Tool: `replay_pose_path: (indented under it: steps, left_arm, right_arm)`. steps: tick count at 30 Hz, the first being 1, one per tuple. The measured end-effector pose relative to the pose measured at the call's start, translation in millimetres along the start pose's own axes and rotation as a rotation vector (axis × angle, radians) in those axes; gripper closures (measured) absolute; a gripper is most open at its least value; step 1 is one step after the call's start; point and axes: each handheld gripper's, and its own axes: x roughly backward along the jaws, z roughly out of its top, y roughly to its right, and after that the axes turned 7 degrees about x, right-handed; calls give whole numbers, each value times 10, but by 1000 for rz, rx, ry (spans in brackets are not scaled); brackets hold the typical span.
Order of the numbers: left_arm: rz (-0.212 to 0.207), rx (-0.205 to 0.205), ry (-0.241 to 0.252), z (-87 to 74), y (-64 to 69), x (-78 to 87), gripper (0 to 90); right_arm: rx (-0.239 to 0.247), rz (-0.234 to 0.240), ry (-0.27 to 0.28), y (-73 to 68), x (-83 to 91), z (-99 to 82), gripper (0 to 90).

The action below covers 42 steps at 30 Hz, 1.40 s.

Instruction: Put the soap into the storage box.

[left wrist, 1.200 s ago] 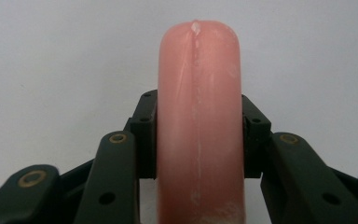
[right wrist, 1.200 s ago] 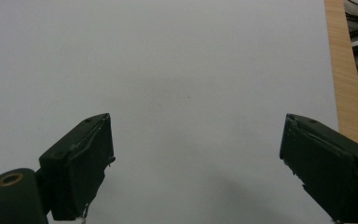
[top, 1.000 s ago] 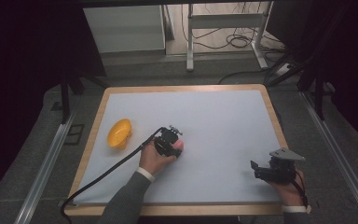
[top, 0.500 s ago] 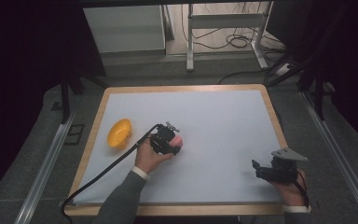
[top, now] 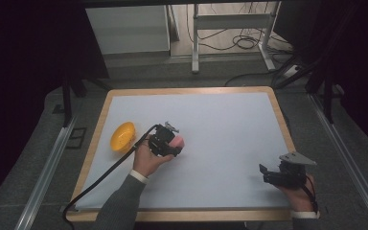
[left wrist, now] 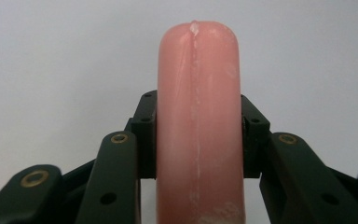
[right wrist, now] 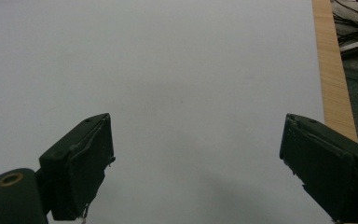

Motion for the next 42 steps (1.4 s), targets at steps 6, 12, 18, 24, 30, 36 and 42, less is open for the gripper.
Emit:
replay_pose_path:
  steps: [6,12,18,24,30,36,42]
  left_arm:
    - [17,-4,12,-15,-42,92,598]
    - [19,-2,23,-17,-68,139,598]
    - [22,3,33,-16,-105,208,598]
    - [26,13,51,-23,-147,287,598]
    - [30,21,62,-40,-189,339,598]
    - [43,31,91,-63,-234,392,598]
    - [46,39,94,-81,-273,443,598]
  right_arm:
    - [0,0,-1,0,0,0,96]
    - [5,9,-5,-5,-11,-3,96]
    - [0,10,-6,0,-8,-4,96]
    - [-3,7,-3,15,0,-8,96]
    - [2,9,-4,7,-5,-6,96]
    - [4,3,-1,2,-2,-3,96]
    - [5,1,2,3,4,-2,96]
